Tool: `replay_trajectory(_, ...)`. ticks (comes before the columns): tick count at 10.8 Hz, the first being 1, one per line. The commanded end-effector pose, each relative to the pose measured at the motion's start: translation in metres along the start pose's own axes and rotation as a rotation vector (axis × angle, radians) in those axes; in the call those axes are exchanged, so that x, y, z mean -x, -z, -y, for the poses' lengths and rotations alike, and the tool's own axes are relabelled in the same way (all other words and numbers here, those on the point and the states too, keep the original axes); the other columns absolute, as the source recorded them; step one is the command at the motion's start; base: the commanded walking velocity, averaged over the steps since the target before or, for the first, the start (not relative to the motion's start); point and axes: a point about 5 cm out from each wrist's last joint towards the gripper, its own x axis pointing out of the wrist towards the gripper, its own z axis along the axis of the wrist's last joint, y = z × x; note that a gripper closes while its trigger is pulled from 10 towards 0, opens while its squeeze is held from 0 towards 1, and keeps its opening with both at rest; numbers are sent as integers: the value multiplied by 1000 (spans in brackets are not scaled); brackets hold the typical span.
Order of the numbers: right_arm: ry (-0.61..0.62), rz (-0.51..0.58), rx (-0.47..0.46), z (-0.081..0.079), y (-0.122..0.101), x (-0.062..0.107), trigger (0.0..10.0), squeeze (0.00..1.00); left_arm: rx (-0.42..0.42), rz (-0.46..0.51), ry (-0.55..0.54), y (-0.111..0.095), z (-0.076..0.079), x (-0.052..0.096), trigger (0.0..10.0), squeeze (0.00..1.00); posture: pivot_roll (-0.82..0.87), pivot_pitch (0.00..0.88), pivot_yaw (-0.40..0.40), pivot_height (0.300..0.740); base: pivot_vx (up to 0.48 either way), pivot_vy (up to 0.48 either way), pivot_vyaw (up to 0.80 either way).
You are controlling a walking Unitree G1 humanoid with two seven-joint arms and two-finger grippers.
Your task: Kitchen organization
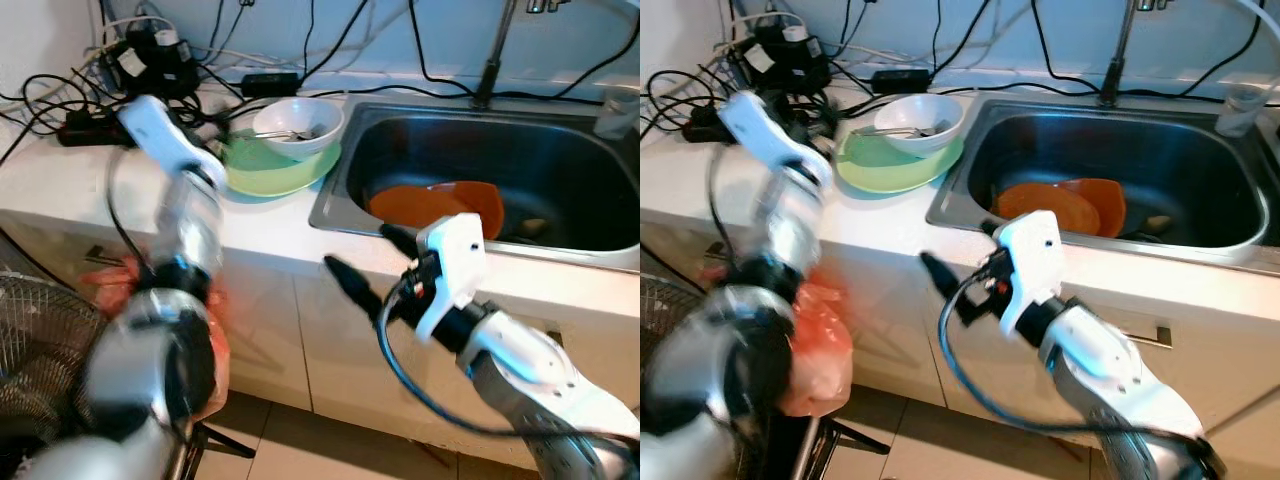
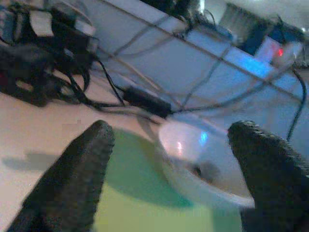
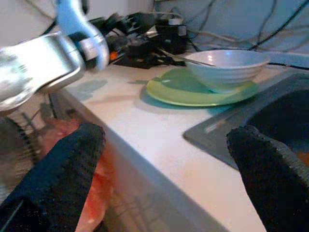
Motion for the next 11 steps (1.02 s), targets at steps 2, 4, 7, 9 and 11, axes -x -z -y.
replay_trajectory(2, 35, 14, 42, 8, -1, -5, 10000, 0, -61, -29, 47, 10, 7, 17, 10000, 1000, -136, 0, 104, 740, 0, 0, 0)
replay_trajectory(4, 52, 14, 58, 12, 0, -6, 10000, 0, -97, -47, 36, 14, 7, 28, 10000, 1000, -131, 0, 100, 740, 0, 0, 0)
replay_trajectory(7, 168, 50, 99, 30, -3, -8, 10000, 0, -199, -62, 94, 12, 14, 48, 10000, 1000, -127, 0, 104, 740, 0, 0, 0)
replay_trajectory(9, 237, 44, 112, 38, -1, -8, 10000, 0, -250, -104, 96, 21, 15, 56, 10000, 1000, -124, 0, 104, 740, 0, 0, 0)
replay_trajectory(11, 281, 18, 131, 43, 9, -10, 10000, 0, -294, -133, 110, 32, 13, 67, 10000, 918, -112, 0, 105, 740, 0, 0, 0)
